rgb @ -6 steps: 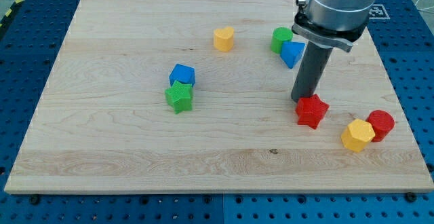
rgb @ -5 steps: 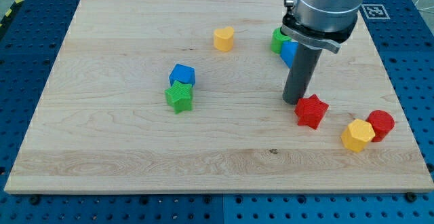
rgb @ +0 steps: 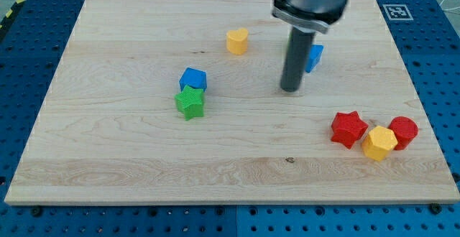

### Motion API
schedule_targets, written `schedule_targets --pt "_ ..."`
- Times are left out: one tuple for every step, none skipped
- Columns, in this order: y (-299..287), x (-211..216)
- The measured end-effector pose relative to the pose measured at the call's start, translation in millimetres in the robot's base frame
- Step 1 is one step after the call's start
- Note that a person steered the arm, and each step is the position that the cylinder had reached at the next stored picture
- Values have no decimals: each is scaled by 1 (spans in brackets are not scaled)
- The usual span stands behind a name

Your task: Point your arm to yellow heart

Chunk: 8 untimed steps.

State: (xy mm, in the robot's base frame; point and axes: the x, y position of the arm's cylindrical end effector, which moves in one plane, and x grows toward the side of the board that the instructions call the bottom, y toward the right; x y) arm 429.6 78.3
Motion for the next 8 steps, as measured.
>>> schedule_targets --pt "-46 -8" --pt "-93 -32" --pt "-118 -74" --pt "-128 -108" --pt "-119 -132" --pt "-92 -147" --pt "-57 -150" --pt "-54 -132"
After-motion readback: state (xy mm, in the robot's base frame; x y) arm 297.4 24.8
